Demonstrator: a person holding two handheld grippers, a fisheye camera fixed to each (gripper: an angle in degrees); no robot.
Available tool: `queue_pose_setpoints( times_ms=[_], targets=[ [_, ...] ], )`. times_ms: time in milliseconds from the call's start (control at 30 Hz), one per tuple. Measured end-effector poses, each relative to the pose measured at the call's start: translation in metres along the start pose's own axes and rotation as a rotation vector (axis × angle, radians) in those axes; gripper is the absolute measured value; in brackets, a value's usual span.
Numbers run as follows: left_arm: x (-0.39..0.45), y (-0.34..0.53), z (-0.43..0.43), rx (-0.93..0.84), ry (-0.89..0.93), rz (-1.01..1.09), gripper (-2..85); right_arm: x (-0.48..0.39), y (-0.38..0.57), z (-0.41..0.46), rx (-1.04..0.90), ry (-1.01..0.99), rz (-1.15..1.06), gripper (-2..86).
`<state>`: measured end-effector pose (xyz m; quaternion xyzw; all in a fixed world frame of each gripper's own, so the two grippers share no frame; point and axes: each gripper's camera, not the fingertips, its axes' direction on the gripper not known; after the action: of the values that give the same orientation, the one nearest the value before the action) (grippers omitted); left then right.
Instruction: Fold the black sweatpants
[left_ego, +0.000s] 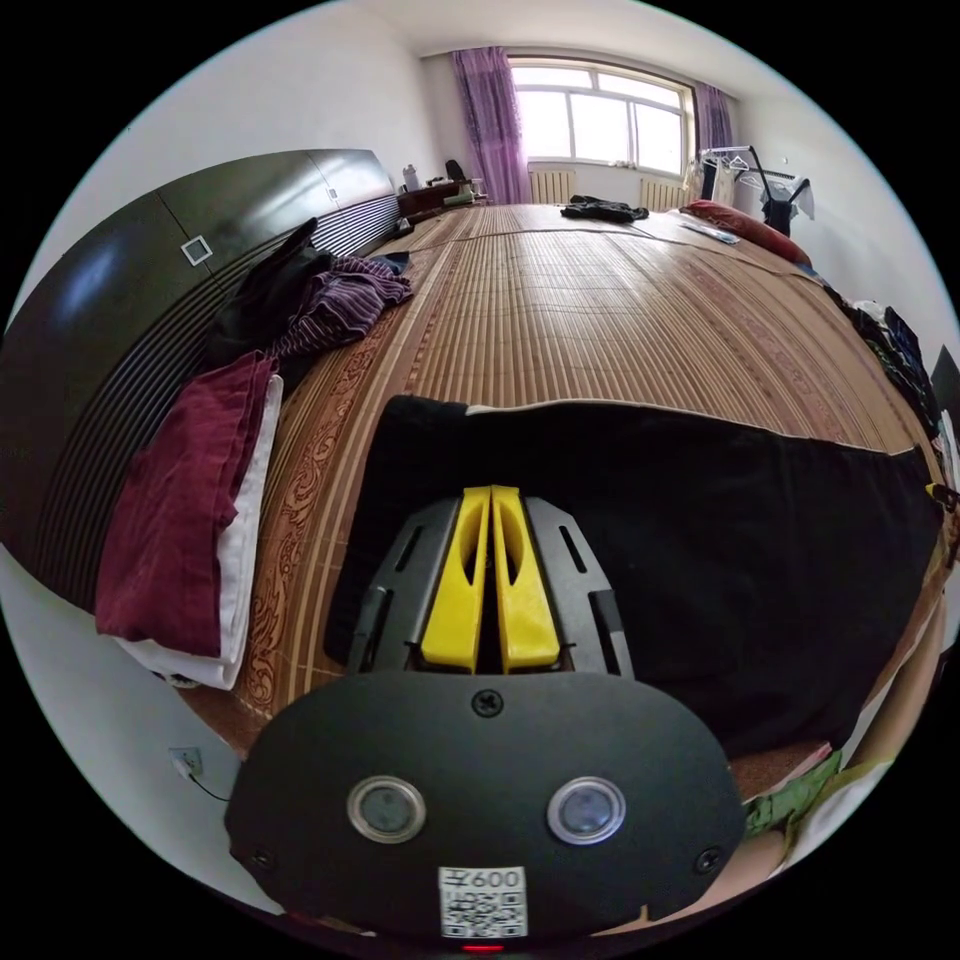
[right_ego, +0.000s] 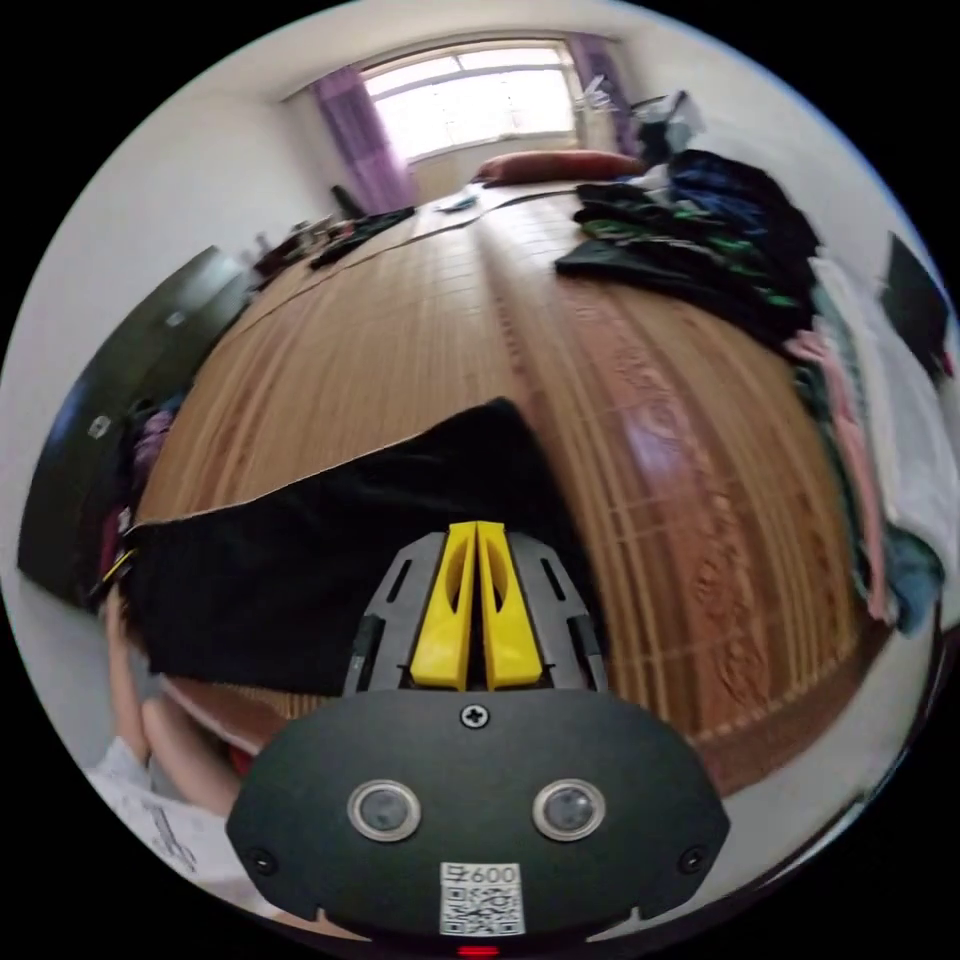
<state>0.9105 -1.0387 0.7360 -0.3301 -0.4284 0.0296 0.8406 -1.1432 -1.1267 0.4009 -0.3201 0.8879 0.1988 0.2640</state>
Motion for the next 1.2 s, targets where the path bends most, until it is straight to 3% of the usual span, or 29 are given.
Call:
queue_pose_setpoints(
  times_ms=[100,333,467,533,933,1200],
  targets=[
    [-0.003,0.003,0.011,-0.001,-0.019,0.01,0.8,-0.034,-0.002,-0.032,0.109,-0.042,0.019,-0.8],
    [-0.008,0.011,0.034,-0.002,-0.076,0.039,0.8,-0.232,-0.012,-0.059,-0.032,-0.567,-0.494,-0.9],
    [-0.019,0.016,0.044,-0.002,-0.065,0.032,0.8,-0.298,-0.011,-0.07,-0.132,-0.518,-0.651,-0.8],
    [-0.025,0.017,0.048,-0.003,-0.058,0.026,0.8,-0.297,-0.017,-0.083,-0.122,-0.542,-0.659,-0.8],
    [-0.03,0.025,0.066,-0.007,-0.101,0.047,0.8,-0.186,-0.065,-0.151,-0.107,-0.606,-0.233,-0.9],
    [-0.039,0.029,0.067,-0.004,-0.06,0.024,0.8,-0.155,-0.083,-0.202,-0.085,-0.568,-0.196,-0.9]
  ],
)
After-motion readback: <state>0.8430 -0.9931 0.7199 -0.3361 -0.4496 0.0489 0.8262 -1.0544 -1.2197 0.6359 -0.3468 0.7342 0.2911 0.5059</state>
